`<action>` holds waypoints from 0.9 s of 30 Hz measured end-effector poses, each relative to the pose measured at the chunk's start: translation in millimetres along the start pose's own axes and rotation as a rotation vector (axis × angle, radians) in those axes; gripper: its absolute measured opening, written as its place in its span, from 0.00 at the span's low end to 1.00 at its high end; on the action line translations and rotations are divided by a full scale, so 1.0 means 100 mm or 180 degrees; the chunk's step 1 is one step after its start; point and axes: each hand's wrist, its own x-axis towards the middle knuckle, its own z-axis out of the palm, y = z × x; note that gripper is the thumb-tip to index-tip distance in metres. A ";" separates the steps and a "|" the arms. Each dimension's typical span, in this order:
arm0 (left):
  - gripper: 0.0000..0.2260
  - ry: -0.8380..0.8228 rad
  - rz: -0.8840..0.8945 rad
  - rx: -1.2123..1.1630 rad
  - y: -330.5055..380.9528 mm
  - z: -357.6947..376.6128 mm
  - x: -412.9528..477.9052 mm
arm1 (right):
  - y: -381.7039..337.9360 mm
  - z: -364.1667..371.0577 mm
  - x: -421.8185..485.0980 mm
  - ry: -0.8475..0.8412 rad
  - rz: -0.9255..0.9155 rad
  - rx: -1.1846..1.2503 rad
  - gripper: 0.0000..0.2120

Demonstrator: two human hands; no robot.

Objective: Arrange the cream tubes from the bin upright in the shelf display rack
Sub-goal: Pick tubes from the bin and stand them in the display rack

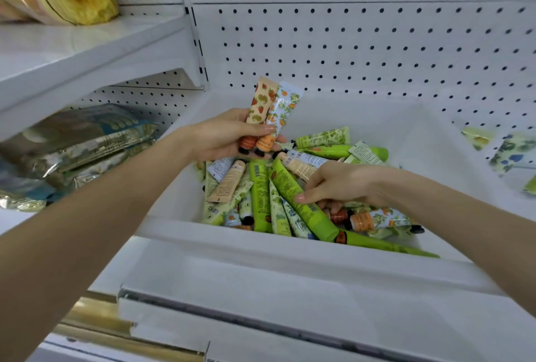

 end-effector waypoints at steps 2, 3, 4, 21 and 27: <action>0.10 0.0058 0.0008 -0.0106 0.00 -0.01 0.00 | -0.02 -0.05 -0.02 0.0081 0.0033 0.0147 0.08; 0.10 0.0098 0.0022 -0.0164 0.01 -0.02 0.00 | -0.02 -0.07 -0.02 0.0148 0.0026 0.0200 0.07; 0.10 0.0143 0.0050 -0.0209 0.02 -0.03 0.00 | -0.02 -0.09 -0.02 0.0197 0.0011 0.0222 0.06; 0.12 0.0256 0.0032 -0.0300 0.06 0.01 -0.04 | -0.15 0.00 -0.10 0.0114 0.0114 0.0254 0.15; 0.20 0.0341 0.0153 -0.0446 0.09 -0.01 -0.03 | -0.17 -0.20 -0.10 0.0635 -0.0129 0.1178 0.08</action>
